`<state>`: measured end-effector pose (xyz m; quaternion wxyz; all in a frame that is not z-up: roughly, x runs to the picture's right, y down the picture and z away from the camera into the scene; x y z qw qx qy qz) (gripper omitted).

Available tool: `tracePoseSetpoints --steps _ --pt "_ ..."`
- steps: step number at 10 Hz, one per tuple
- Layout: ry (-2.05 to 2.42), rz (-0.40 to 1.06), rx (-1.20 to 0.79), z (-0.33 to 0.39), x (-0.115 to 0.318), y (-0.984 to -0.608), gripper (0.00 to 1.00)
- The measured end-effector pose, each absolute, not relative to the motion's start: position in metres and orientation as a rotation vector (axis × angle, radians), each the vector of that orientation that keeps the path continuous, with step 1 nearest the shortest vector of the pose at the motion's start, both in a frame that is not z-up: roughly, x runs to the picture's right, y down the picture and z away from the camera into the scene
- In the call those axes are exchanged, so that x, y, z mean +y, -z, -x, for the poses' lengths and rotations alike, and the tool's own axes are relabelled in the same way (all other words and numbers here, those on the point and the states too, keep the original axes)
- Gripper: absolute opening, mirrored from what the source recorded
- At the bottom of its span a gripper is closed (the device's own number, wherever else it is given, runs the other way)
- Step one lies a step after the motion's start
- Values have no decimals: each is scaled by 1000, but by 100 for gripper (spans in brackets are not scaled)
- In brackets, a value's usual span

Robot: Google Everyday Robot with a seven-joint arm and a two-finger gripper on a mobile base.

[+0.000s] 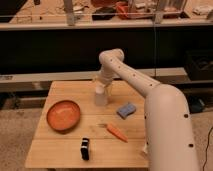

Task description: Place the ceramic cup over the eraser

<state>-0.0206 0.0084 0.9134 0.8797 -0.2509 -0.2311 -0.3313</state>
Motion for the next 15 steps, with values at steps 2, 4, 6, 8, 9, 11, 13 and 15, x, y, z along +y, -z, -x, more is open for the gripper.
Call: tracePoseSetpoints --steps 2,4,6,8,9,11,13,15 --pt "710 530 -498 26 12 -916 80" --pt "720 536 -504 25 14 -918 80" --pt "744 541 -519 27 20 -922 80" --pt "757 545 -527 30 24 -924 80" --pt "760 548 -530 30 25 -924 80" --pt "771 552 -536 31 31 -927 80" --pt "783 557 -543 32 36 -931 80" --pt "793 561 -547 33 39 -933 80"
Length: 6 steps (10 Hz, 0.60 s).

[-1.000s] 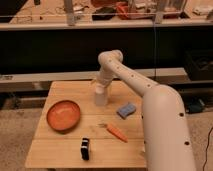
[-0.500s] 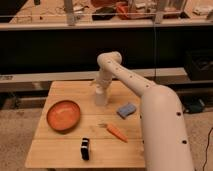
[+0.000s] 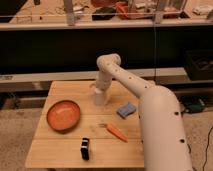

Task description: Place the ceramic cup over the eraser

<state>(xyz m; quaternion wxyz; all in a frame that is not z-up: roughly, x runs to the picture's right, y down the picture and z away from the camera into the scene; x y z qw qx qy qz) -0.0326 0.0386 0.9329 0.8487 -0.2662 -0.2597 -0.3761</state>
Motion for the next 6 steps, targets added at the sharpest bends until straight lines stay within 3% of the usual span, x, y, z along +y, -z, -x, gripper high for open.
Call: tracePoseSetpoints --steps 6 --pt "809 564 -554 38 43 -935 75"
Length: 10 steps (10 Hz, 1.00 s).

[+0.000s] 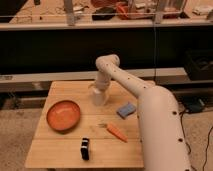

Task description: Place the ceramic cup over the eraser

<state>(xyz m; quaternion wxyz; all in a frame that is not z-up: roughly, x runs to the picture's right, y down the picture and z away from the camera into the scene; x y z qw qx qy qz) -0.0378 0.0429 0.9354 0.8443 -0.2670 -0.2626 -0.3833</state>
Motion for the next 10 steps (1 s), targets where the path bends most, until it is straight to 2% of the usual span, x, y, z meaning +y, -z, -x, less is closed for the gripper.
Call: tracePoseSetpoints --steps 2,7,8,10 --pt "811 565 -553 37 43 -935 80" --pt "820 567 -558 41 44 -934 79" --pt "821 568 -558 41 44 -934 78" --pt "827 568 -559 42 45 -934 68"
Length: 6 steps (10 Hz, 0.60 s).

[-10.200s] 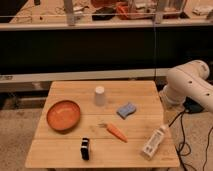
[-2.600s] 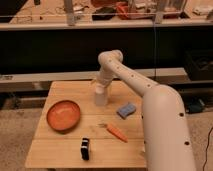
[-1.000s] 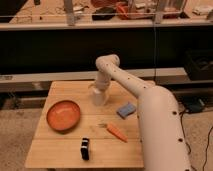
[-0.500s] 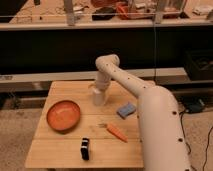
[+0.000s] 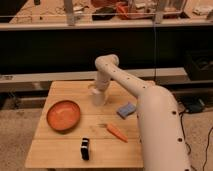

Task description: Place the ceramic cup over the eraser

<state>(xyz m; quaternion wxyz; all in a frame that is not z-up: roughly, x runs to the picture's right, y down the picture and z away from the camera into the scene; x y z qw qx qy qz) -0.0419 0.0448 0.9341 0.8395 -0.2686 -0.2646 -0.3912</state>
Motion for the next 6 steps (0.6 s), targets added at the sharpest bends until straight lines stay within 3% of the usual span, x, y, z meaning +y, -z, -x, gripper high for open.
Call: tracePoseSetpoints --steps 2,4,6 --pt "834 570 -563 44 46 -933 62" --pt "837 571 -563 45 45 -932 46" --pt "835 571 -563 43 44 -931 48"
